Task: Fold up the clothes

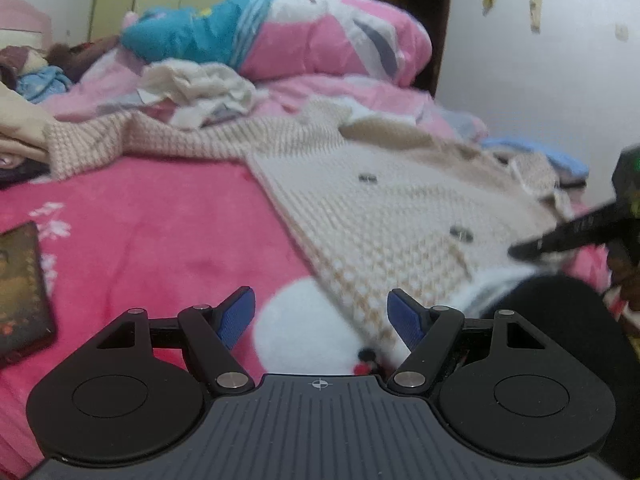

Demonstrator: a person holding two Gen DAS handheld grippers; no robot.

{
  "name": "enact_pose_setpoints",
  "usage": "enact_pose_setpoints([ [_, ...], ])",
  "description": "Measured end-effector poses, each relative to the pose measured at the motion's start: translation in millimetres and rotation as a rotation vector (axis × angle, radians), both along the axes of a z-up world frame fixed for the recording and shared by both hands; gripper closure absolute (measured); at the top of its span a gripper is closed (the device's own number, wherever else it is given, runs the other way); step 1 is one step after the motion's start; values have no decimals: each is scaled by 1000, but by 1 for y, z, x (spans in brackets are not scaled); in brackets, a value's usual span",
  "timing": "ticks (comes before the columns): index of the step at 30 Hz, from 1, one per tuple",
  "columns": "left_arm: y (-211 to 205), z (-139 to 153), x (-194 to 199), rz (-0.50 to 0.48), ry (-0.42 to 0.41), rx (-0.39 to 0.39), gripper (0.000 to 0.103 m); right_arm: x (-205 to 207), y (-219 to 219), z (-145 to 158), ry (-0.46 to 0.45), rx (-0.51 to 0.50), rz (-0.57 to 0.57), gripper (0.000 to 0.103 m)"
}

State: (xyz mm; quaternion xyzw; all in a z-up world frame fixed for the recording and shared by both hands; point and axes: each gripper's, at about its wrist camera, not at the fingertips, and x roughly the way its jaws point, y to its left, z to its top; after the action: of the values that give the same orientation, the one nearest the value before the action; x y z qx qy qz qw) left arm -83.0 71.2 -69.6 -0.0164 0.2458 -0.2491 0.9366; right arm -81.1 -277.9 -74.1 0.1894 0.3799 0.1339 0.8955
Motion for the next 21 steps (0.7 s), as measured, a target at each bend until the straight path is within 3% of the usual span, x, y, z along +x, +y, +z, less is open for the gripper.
enact_pose_setpoints([
  [4, -2, 14, 15, -17, -31, -48, 30, 1, -2, 13, -10, 2, -21, 98],
  [9, -29, 22, 62, -64, -47, -101, 30, 20, 2, 42, -78, -20, -19, 98],
  [14, -75, 14, 114, -132, -66, -98, 30, 77, 12, 48, -86, -1, 23, 98],
  [21, -111, -12, 149, -191, -26, -39, 30, 158, 41, 11, -19, 12, 144, 98],
])
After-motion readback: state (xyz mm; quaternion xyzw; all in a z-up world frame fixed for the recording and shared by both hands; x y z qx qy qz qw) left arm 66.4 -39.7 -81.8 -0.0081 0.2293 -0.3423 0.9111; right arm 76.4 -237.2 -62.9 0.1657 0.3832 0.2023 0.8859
